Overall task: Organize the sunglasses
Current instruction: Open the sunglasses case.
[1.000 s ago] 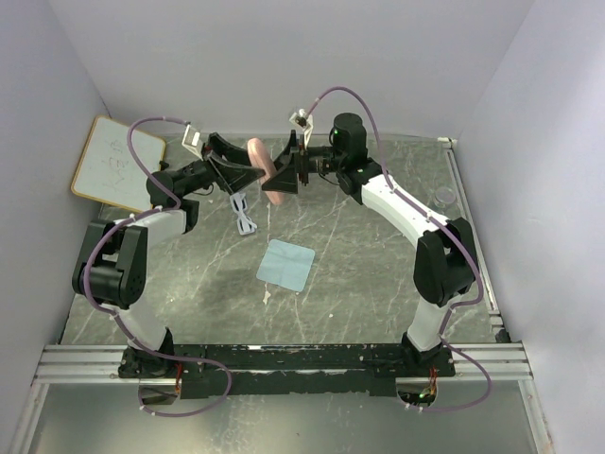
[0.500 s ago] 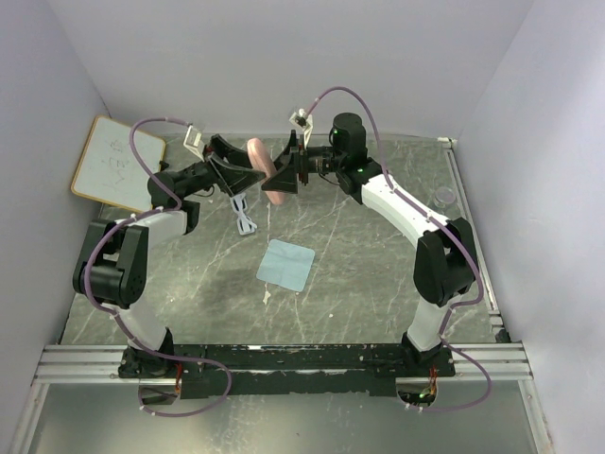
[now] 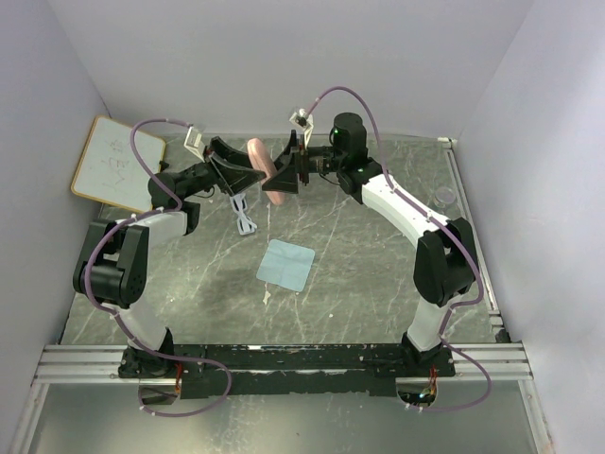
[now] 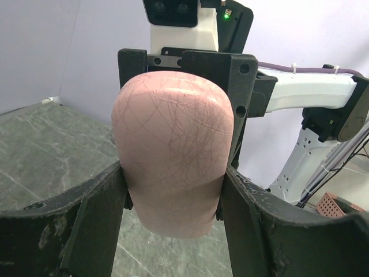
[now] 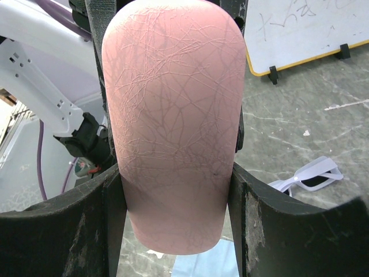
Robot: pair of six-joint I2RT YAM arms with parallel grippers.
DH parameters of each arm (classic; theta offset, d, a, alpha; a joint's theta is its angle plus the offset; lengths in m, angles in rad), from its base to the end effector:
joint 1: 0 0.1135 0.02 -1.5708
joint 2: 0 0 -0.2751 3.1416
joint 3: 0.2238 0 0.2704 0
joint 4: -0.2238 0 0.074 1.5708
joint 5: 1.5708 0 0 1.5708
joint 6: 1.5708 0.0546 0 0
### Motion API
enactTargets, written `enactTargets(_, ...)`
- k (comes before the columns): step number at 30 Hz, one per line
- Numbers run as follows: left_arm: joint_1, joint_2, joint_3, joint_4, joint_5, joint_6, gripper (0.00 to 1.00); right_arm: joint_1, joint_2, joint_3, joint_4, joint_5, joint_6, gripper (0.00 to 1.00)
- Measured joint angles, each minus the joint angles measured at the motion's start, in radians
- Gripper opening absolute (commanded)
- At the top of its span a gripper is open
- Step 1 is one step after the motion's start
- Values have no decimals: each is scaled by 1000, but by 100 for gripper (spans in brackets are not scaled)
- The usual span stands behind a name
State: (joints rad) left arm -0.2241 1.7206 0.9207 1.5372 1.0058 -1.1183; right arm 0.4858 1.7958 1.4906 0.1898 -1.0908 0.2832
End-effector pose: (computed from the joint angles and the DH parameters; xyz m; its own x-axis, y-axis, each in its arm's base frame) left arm 0.3449 -0.1259 0.3076 -0.3687 -0.4098 -0.8343 0.9081 0.0331 -0.4175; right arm 0.3748 0.2527 0.3483 -0.3757 -0.0525 -0.9252 -0.9267 0.0121 0.3756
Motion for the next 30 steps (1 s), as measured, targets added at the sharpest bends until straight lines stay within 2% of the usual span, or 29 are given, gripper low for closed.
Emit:
enactTargets(9,-1,1,0,0,0,-1,61,-5,0,-14,35,-10,26,1)
enactTargets(30,-22,1,17,3,14,-8,61,-76,-19,-139,458,-110,383,1)
